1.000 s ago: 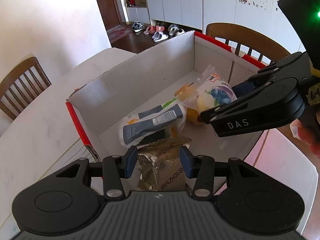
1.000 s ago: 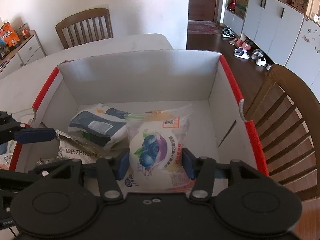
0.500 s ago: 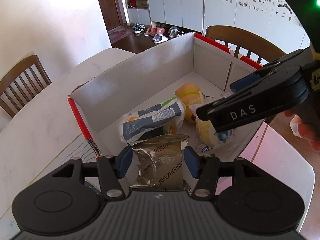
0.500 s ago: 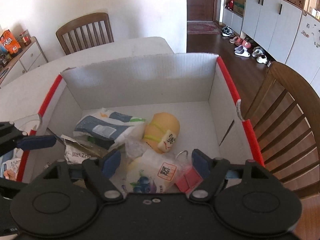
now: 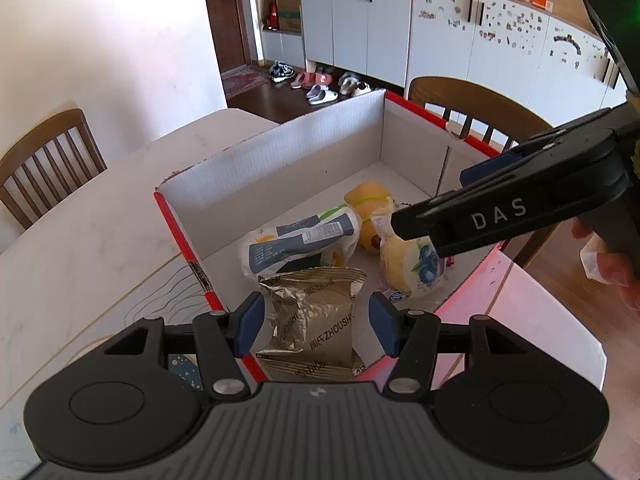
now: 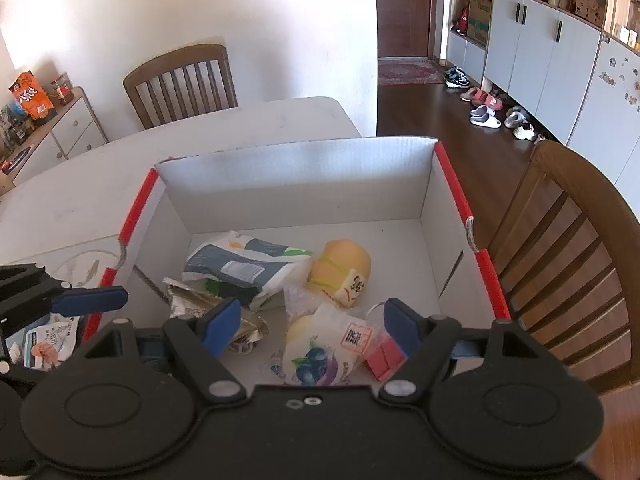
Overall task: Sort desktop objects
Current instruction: 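Move both tools back from the shoebox to the remaining items on the mat, then grasp the white tooth plush with left gripper while right grasps black snack bag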
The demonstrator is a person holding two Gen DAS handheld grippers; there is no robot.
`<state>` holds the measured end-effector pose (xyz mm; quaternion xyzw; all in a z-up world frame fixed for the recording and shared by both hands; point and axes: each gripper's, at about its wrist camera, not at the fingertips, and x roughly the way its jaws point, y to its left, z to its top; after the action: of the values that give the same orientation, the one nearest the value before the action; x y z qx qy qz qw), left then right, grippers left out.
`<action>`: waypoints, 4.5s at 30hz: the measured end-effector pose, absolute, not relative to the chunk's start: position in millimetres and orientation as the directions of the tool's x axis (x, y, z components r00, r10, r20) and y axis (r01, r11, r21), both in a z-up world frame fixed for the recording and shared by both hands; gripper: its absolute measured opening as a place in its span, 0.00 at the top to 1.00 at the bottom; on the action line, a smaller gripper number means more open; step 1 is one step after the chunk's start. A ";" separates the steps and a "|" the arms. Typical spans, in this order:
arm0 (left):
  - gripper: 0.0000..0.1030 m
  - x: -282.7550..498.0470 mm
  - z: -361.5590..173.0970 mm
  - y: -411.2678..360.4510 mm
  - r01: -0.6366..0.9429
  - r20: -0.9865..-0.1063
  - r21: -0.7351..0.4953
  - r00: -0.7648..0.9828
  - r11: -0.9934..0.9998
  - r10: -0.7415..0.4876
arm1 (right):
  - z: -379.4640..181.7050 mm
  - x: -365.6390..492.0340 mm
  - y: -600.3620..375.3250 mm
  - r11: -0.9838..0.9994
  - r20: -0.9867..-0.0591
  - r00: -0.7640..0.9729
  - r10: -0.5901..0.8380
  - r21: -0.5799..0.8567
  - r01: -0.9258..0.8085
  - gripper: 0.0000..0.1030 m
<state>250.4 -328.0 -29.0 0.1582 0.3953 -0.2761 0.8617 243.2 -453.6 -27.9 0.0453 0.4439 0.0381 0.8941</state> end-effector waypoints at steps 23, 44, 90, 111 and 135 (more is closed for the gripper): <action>0.45 209.0 -2.9 -292.8 0.611 -0.717 -0.024 0.541 0.791 -0.439 | -0.1 202.1 -422.1 0.990 -0.771 0.623 0.130 0.133 -0.041 0.23; 0.25 177.7 -2.3 -216.4 0.605 -0.696 -0.039 0.554 0.795 -0.456 | 8.8 173.1 -360.2 0.992 -0.753 0.647 0.118 0.122 -0.040 0.13; 0.00 172.4 -69.5 -16.7 0.354 -0.755 -0.049 0.599 0.934 -0.267 | -36.7 148.8 -219.0 0.973 -0.775 0.590 0.227 0.150 -0.178 0.05; 0.00 220.9 -106.0 7.3 0.312 -0.814 -0.054 0.536 0.948 -0.223 | -79.3 167.2 -170.3 0.957 -0.829 0.513 0.223 0.087 -0.277 0.05; 0.05 221.6 -130.1 4.0 0.383 -0.819 0.031 0.539 0.923 -0.196 | -110.7 191.2 -152.3 0.951 -0.880 0.438 0.184 0.046 -0.307 0.28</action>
<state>221.6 4.0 -130.1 0.1040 0.4502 -0.1662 0.8711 191.2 -152.3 -110.7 -0.0601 0.5100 0.1451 0.8457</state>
